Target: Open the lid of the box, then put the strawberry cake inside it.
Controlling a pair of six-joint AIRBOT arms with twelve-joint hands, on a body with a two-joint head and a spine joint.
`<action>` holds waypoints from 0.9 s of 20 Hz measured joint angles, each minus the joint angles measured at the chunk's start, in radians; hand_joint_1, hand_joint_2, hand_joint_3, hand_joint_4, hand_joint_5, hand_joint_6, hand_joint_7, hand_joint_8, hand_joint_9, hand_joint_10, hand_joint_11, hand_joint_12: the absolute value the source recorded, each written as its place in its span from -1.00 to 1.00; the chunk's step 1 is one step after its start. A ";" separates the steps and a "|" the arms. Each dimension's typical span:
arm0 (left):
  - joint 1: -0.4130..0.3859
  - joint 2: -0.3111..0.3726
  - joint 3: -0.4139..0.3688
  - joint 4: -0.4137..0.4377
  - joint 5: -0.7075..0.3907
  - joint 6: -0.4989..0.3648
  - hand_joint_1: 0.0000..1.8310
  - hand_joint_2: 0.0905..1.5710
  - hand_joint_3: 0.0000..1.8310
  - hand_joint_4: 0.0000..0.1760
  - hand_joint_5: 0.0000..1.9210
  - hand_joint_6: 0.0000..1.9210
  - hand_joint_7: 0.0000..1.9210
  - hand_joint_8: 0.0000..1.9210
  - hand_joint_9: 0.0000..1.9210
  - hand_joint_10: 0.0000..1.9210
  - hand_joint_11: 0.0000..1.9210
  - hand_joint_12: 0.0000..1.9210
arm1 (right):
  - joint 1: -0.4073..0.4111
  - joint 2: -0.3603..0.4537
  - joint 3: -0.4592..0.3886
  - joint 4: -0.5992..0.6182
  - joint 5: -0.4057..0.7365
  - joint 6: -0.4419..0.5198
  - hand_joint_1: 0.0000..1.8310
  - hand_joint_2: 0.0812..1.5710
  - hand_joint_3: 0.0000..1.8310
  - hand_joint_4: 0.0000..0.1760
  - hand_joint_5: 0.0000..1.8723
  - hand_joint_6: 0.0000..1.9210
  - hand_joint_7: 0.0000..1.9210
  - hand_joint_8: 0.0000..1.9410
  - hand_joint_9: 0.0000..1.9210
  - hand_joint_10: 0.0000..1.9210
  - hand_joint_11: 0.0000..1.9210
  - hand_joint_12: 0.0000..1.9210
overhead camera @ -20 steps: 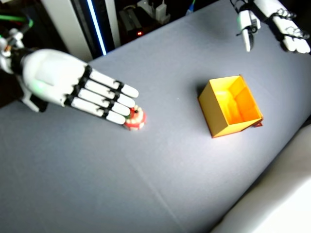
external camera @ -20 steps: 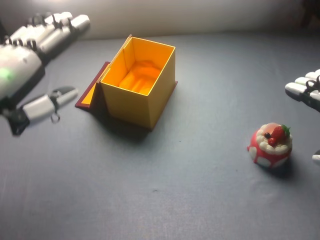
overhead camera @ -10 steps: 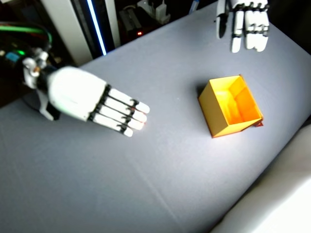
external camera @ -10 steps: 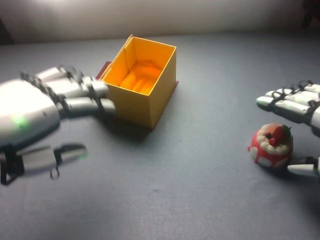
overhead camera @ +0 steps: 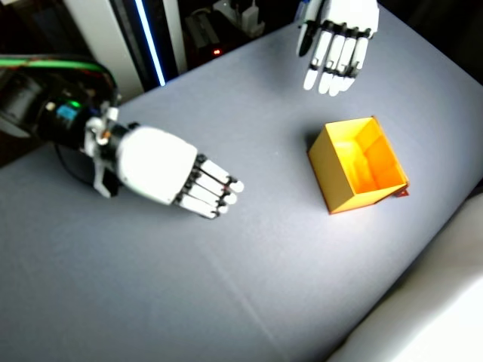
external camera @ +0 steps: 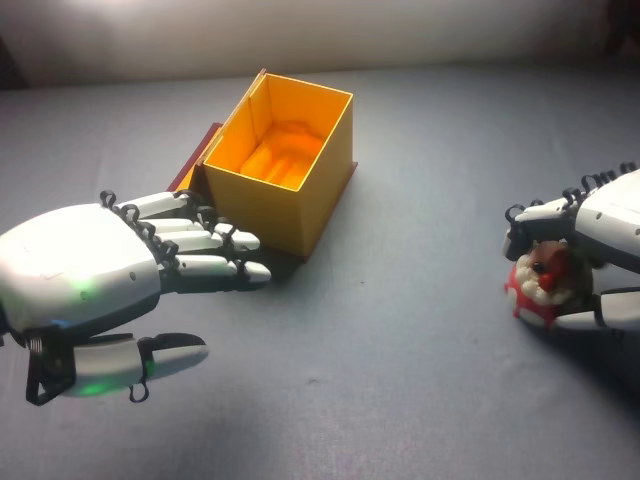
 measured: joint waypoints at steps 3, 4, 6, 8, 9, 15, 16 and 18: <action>0.000 0.001 0.000 0.018 0.004 -0.010 -0.46 0.78 -1.00 -1.00 -0.54 -0.98 -0.67 -0.99 -0.64 -0.95 -1.00 0.35 | 0.017 0.001 0.000 -0.037 -0.021 0.003 0.31 0.57 -1.00 -1.00 -0.19 0.19 -0.23 0.67 -0.26 0.80 -0.25 1.00; 0.000 0.001 0.000 0.020 0.003 -0.012 -0.45 0.79 -1.00 -1.00 -0.53 -0.97 -0.66 -0.99 -0.63 -0.94 -1.00 0.35 | 0.029 0.004 0.000 -0.064 -0.030 0.018 0.32 0.57 -1.00 -1.00 -0.19 0.19 -0.21 0.66 -0.26 0.77 -0.33 1.00; 0.000 0.001 0.000 0.020 0.004 -0.018 -0.44 0.78 -1.00 -1.00 -0.52 -0.98 -0.64 -0.99 -0.61 -0.94 -1.00 0.34 | 0.066 0.008 0.000 -0.138 -0.036 0.073 0.30 0.61 -1.00 -1.00 -0.31 0.27 -0.22 0.69 -0.22 0.79 -0.22 1.00; 0.001 0.001 0.000 0.023 0.003 -0.022 -0.50 0.79 -1.00 -1.00 -0.51 -0.98 -0.60 -0.98 -0.58 -0.93 -1.00 0.41 | 0.113 0.007 -0.001 -0.191 -0.027 0.097 0.30 0.62 -1.00 -1.00 -0.29 0.22 -0.26 0.77 -0.11 0.96 -0.04 1.00; 0.002 0.001 0.000 0.024 0.001 -0.024 -0.51 0.80 -1.00 -1.00 -0.51 -0.99 -0.59 -0.99 -0.58 -0.94 -1.00 0.37 | 0.142 0.008 -0.001 -0.215 -0.021 0.099 0.30 0.64 -1.00 -1.00 -0.31 0.23 -0.28 0.82 -0.05 0.99 0.05 1.00; 0.009 0.001 -0.001 0.024 -0.027 -0.029 -0.57 0.84 -1.00 -1.00 -0.60 -1.00 -0.66 -1.00 -0.66 -0.97 -1.00 0.37 | 0.266 -0.008 0.029 -0.274 -0.019 0.103 0.47 0.57 -1.00 -1.00 -0.31 0.21 -0.22 0.48 -0.21 0.75 -0.28 0.94; 0.009 0.001 -0.001 0.026 -0.030 -0.029 -0.57 0.85 -1.00 -1.00 -0.63 -1.00 -0.68 -1.00 -0.68 -0.97 -1.00 0.31 | 0.292 -0.024 0.046 -0.271 -0.022 0.102 0.28 0.60 -1.00 -1.00 -0.29 0.34 -0.24 0.62 -0.32 0.63 -0.37 0.96; 0.006 0.001 -0.001 0.032 -0.027 -0.029 -0.65 0.87 -0.99 -1.00 -0.65 -1.00 -0.69 -1.00 -0.70 -0.98 -1.00 0.21 | 0.328 -0.058 0.074 -0.272 -0.024 0.102 0.27 0.60 -1.00 -1.00 -0.27 0.34 -0.23 0.60 -0.34 0.56 -0.44 0.95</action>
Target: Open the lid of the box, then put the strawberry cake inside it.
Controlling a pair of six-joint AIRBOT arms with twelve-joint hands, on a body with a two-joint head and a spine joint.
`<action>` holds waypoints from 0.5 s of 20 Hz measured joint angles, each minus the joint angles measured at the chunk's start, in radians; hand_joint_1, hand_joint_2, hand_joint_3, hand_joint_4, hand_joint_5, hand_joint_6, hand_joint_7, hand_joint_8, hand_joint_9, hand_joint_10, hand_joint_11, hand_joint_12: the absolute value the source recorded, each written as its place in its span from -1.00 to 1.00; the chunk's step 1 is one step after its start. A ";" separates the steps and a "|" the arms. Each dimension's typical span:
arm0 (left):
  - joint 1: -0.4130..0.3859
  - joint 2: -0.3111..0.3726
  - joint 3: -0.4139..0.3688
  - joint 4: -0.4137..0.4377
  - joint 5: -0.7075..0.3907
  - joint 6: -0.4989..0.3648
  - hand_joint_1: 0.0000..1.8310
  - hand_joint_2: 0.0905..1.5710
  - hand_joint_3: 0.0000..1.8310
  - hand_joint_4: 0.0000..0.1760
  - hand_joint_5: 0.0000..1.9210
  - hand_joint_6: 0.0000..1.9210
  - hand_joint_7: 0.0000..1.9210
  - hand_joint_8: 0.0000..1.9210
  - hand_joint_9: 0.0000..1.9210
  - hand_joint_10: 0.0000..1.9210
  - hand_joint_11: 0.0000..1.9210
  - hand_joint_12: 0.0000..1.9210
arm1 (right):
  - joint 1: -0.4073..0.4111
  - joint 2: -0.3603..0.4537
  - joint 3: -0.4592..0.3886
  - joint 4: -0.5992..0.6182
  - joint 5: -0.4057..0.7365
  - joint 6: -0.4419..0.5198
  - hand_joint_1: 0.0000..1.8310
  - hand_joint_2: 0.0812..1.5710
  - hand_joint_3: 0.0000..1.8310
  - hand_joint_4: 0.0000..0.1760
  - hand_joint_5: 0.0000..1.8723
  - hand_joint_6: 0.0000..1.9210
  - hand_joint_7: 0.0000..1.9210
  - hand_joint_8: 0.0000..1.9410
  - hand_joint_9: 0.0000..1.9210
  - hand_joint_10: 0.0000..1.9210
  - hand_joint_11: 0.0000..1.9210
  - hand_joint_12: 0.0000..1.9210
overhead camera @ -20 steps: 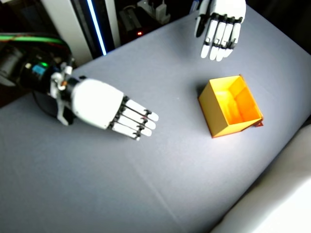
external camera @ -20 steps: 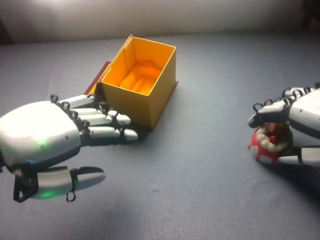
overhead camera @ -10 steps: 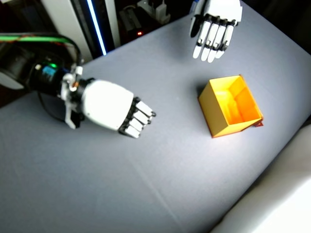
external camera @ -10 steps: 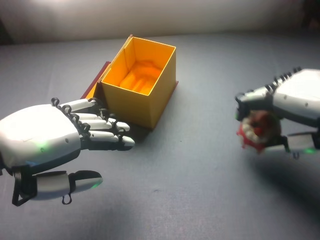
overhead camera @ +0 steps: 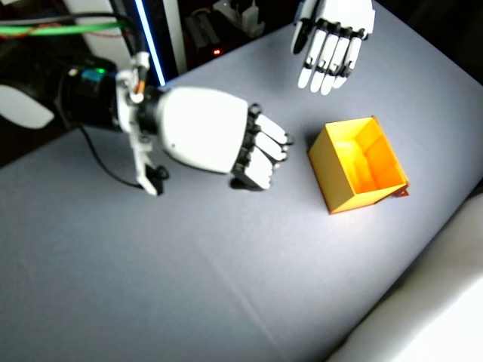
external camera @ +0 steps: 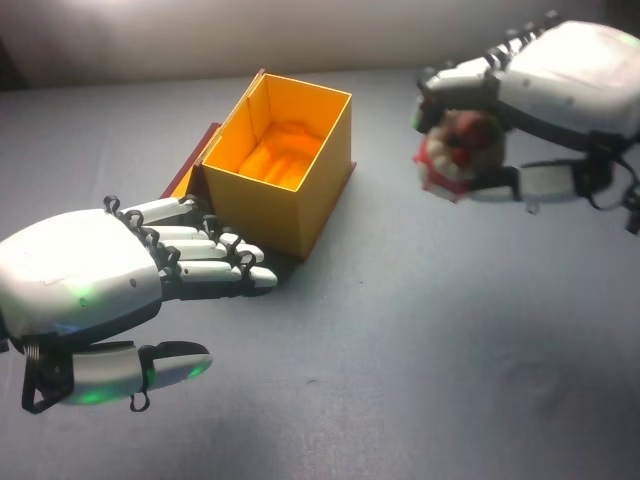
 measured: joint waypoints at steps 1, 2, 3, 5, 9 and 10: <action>-0.007 -0.001 0.000 0.008 0.004 -0.007 -0.60 0.86 -1.00 -1.00 -0.63 -0.99 -0.68 -0.99 -0.69 -0.98 -1.00 0.22 | 0.023 -0.024 0.018 -0.005 -0.010 0.000 0.26 0.60 -1.00 -1.00 -0.30 0.40 -0.22 0.58 -0.29 0.56 -0.37 0.91; -0.018 -0.009 0.008 0.023 0.005 -0.024 -0.59 0.86 -1.00 -1.00 -0.62 -0.98 -0.68 -0.99 -0.69 -0.98 -1.00 0.22 | 0.044 -0.050 0.040 -0.008 -0.017 0.000 0.26 0.61 -1.00 -1.00 -0.31 0.41 -0.23 0.60 -0.29 0.58 -0.35 0.93; -0.028 -0.021 0.013 0.035 0.008 -0.033 -0.61 0.86 -1.00 -1.00 -0.62 -0.99 -0.68 -0.99 -0.69 -0.98 -1.00 0.23 | 0.069 -0.071 0.061 -0.013 -0.027 0.002 0.30 0.59 -1.00 -1.00 -0.29 0.33 -0.19 0.59 -0.21 0.57 -0.24 0.88; -0.034 -0.031 0.019 0.058 0.016 -0.046 -0.56 0.84 -1.00 -1.00 -0.59 -0.98 -0.67 -0.99 -0.66 -0.96 -1.00 0.36 | 0.095 -0.095 0.089 -0.014 -0.042 0.002 0.42 0.59 -0.99 -1.00 -0.26 0.30 -0.32 0.56 -0.29 0.76 -0.37 0.91; -0.056 -0.055 0.042 0.093 0.025 -0.077 -0.55 0.82 -1.00 -1.00 -0.58 -0.98 -0.64 -0.99 -0.62 -0.95 -1.00 0.35 | 0.173 -0.170 0.154 -0.063 -0.081 0.000 0.45 0.58 -1.00 -1.00 -0.17 0.20 -0.38 0.56 -0.31 0.73 -0.46 0.89; -0.060 -0.060 0.050 0.103 0.029 -0.084 -0.58 0.83 -1.00 -1.00 -0.57 -0.98 -0.64 -0.99 -0.61 -0.94 -1.00 0.39 | 0.192 -0.200 0.172 -0.076 -0.089 0.001 0.47 0.55 -1.00 -1.00 -0.17 0.03 -0.28 0.52 -0.22 0.76 -0.28 0.96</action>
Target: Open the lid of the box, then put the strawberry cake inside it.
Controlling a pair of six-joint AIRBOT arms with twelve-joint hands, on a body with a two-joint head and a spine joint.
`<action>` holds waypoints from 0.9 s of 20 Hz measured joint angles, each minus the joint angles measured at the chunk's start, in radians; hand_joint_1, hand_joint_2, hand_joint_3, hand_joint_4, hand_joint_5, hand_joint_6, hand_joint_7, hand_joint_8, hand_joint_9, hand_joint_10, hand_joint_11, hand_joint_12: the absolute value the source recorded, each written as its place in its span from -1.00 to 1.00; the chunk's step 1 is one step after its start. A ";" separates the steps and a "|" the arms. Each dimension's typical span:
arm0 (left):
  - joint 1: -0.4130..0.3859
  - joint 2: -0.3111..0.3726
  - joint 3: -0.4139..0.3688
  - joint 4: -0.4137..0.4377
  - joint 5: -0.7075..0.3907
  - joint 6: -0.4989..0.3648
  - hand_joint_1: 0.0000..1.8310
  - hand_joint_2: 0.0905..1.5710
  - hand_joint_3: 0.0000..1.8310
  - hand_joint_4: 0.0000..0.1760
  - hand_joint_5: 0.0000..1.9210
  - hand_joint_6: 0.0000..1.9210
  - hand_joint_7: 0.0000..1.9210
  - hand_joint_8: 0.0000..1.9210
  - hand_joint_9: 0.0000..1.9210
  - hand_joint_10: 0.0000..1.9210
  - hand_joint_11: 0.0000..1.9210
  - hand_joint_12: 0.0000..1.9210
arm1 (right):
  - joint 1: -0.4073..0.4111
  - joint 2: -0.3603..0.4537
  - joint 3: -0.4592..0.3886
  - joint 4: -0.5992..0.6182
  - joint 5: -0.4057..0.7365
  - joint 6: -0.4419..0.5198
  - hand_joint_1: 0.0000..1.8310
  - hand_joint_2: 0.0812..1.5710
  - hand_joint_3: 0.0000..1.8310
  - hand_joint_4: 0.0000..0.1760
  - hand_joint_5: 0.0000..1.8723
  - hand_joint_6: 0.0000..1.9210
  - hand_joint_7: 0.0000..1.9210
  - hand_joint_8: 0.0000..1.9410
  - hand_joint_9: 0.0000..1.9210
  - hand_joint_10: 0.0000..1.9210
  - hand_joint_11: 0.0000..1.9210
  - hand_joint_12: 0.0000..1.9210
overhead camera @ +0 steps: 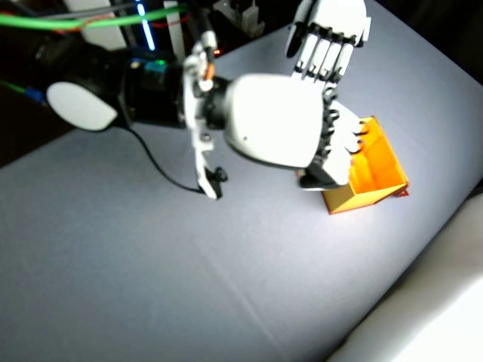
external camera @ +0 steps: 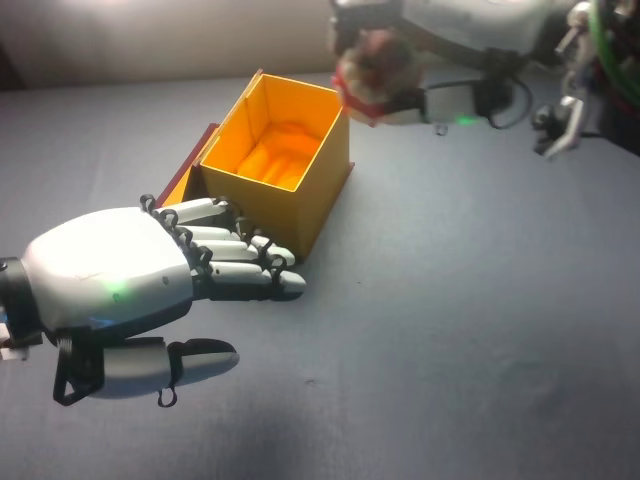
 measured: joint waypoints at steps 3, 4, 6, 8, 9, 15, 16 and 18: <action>-0.021 -0.018 0.019 0.044 0.009 -0.032 -0.59 0.84 -1.00 -1.00 -0.58 -0.98 -0.64 -0.99 -0.60 -0.94 -1.00 0.39 | 0.020 -0.064 0.033 -0.008 -0.008 0.002 0.36 0.54 -1.00 -1.00 -0.18 0.08 -0.17 0.58 -0.11 0.71 -0.09 0.99; -0.027 -0.023 0.020 0.048 0.016 -0.042 -0.63 0.85 -0.99 -1.00 -0.59 -0.99 -0.66 -1.00 -0.60 -0.94 -1.00 0.37 | 0.020 -0.091 0.050 -0.007 -0.011 0.002 0.33 0.56 -1.00 -1.00 -0.23 0.15 -0.17 0.62 -0.10 0.71 -0.07 1.00; -0.037 -0.033 0.027 0.069 0.019 -0.053 -0.58 0.84 -1.00 -1.00 -0.59 -0.99 -0.64 -1.00 -0.59 -0.94 -1.00 0.35 | 0.020 -0.126 0.081 -0.007 -0.044 0.002 0.25 0.51 -1.00 -1.00 -0.15 0.25 0.01 0.83 0.15 0.91 0.22 0.97; -0.047 -0.044 0.035 0.085 0.026 -0.066 -0.55 0.84 -1.00 -1.00 -0.58 -0.99 -0.65 -1.00 -0.60 -0.95 -1.00 0.32 | 0.020 -0.151 0.109 -0.003 -0.068 0.002 0.22 0.53 -1.00 -1.00 -0.17 0.32 -0.01 0.88 0.16 1.00 0.27 1.00; -0.051 -0.050 0.040 0.091 0.026 -0.072 -0.58 0.85 -1.00 -1.00 -0.59 -1.00 -0.66 -1.00 -0.60 -0.96 -1.00 0.29 | 0.020 -0.165 0.122 -0.003 -0.080 0.002 0.30 0.55 -1.00 -1.00 -0.22 0.23 -0.13 0.64 -0.10 0.74 -0.08 0.95; -0.061 -0.060 0.047 0.108 0.034 -0.080 -0.49 0.81 -1.00 -1.00 -0.56 -0.99 -0.65 -0.99 -0.60 -0.97 -1.00 0.30 | 0.020 -0.189 0.154 0.032 -0.115 0.002 0.11 0.45 -1.00 -1.00 -0.68 -0.77 -0.58 -0.71 -0.51 -0.37 -0.86 0.59; -0.063 -0.060 0.047 0.108 0.035 -0.080 -0.48 0.81 -1.00 -1.00 -0.56 -0.99 -0.65 -1.00 -0.60 -0.97 -1.00 0.30 | 0.020 -0.188 0.154 0.032 -0.120 0.002 0.08 0.41 -1.00 -1.00 -0.70 -0.90 -0.60 -0.90 -0.56 -0.52 -0.93 0.61; -0.065 -0.063 0.048 0.106 0.036 -0.080 -0.48 0.81 -1.00 -1.00 -0.57 -0.99 -0.65 -1.00 -0.59 -0.97 -1.00 0.31 | 0.020 -0.187 0.153 0.036 -0.125 0.002 0.07 0.42 -1.00 -1.00 -0.69 -0.99 -0.62 -0.99 -0.71 -0.32 -0.98 0.77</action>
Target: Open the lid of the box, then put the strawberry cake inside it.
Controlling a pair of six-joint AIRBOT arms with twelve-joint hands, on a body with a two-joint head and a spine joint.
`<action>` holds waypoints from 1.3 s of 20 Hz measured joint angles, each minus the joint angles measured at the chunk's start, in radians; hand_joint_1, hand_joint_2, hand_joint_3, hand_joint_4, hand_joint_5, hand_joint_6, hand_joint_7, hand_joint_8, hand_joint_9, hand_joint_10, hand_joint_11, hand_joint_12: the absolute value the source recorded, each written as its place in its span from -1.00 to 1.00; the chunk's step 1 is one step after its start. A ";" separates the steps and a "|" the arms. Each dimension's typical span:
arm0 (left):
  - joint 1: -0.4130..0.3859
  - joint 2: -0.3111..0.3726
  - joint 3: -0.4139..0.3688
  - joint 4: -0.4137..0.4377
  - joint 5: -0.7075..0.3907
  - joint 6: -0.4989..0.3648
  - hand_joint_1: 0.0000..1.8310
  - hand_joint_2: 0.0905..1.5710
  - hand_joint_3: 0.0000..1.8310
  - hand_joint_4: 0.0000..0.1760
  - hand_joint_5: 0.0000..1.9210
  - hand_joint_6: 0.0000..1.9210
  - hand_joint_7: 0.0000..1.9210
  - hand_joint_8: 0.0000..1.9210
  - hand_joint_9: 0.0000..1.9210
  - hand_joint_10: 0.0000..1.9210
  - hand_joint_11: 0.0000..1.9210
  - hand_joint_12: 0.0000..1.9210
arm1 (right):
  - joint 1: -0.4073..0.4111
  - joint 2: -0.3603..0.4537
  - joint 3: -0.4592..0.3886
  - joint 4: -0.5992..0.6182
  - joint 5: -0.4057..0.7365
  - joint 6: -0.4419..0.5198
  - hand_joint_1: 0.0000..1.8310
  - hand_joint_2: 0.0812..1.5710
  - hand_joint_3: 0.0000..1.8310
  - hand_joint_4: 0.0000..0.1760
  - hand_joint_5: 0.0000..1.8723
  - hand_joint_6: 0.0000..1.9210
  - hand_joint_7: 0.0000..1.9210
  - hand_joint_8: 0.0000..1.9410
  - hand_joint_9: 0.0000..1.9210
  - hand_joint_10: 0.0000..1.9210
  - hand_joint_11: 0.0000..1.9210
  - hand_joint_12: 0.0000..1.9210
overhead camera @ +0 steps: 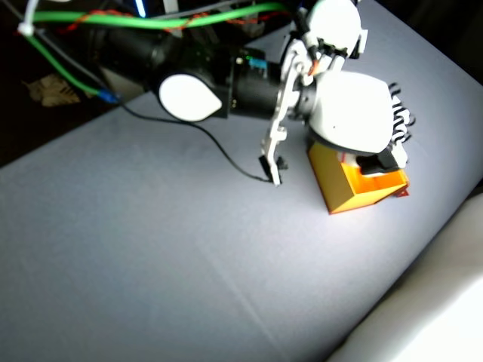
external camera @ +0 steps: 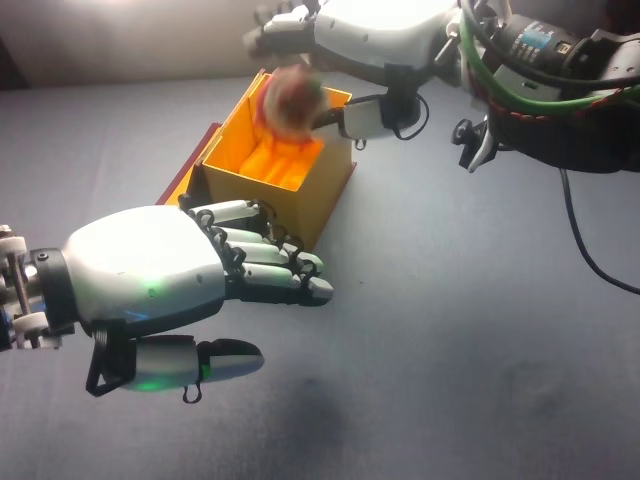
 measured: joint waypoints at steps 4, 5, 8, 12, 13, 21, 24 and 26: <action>0.000 -0.003 0.002 0.001 0.000 0.000 -0.42 0.77 -1.00 -1.00 -0.57 -1.00 -0.66 -1.00 -0.58 -0.97 -1.00 0.31 | 0.000 0.000 -0.017 -0.028 -0.008 0.005 -0.11 0.43 -1.00 -0.62 -0.82 -1.00 -0.75 -1.00 -0.88 -0.39 -0.99 0.69; -0.002 -0.003 0.002 0.002 0.002 0.000 -0.41 0.77 -1.00 -1.00 -0.57 -1.00 -0.66 -1.00 -0.57 -0.97 -1.00 0.30 | 0.000 -0.001 -0.018 -0.030 -0.008 0.006 -0.08 0.42 -1.00 -0.66 -0.83 -1.00 -0.76 -1.00 -0.86 -0.59 -1.00 0.52; -0.002 -0.003 0.001 -0.002 0.000 0.000 -0.46 0.78 -1.00 -1.00 -0.58 -0.99 -0.67 -1.00 -0.59 -0.99 -1.00 0.28 | 0.000 0.025 -0.065 -0.034 -0.004 0.007 -0.24 0.50 -0.99 -0.58 -0.93 -1.00 -0.93 -1.00 -0.91 -0.85 -1.00 0.33; 0.008 0.017 -0.023 -0.031 -0.008 0.008 -0.47 0.78 -1.00 -1.00 -0.59 -0.99 -0.64 -0.99 -0.60 -0.99 -1.00 0.20 | 0.000 0.129 -0.168 -0.032 0.054 0.008 -0.52 0.58 -1.00 -0.96 -0.98 -1.00 -1.00 -1.00 -0.99 -0.97 -1.00 0.00; 0.008 0.023 -0.031 -0.035 -0.012 0.014 -0.55 0.80 -1.00 -1.00 -0.64 -0.99 -0.66 -1.00 -0.63 -0.99 -1.00 0.18 | -0.002 0.158 -0.196 -0.040 0.072 0.008 -0.54 0.60 -1.00 -0.72 -1.00 -1.00 -1.00 -1.00 -0.96 -0.97 -1.00 0.22; 0.110 0.119 -0.092 -0.265 -0.111 0.185 -0.53 0.80 -1.00 -0.95 -0.76 -1.00 -0.74 -1.00 -0.73 -1.00 -1.00 0.26 | -0.189 0.432 -0.417 -0.092 0.271 0.008 -0.70 0.71 -0.99 -0.90 -1.00 -1.00 -1.00 -1.00 -1.00 -1.00 -0.99 -0.97; 0.166 0.140 -0.108 -0.398 -0.202 0.263 -0.68 0.80 -1.00 -0.78 -0.83 -1.00 -0.85 -1.00 -0.84 -1.00 -1.00 0.19 | -0.326 0.525 -0.483 -0.029 0.404 0.008 -0.68 0.68 -1.00 -0.45 -1.00 -1.00 -1.00 -1.00 -1.00 -1.00 -1.00 -1.00; 0.192 0.145 -0.108 -0.460 -0.245 0.293 -0.58 0.79 -1.00 -0.95 -0.87 -1.00 -0.92 -1.00 -0.92 -1.00 -1.00 0.12 | -0.391 0.562 -0.503 0.013 0.463 0.008 -0.61 0.71 -1.00 -0.45 -1.00 -1.00 -1.00 -1.00 -1.00 -1.00 -1.00 -1.00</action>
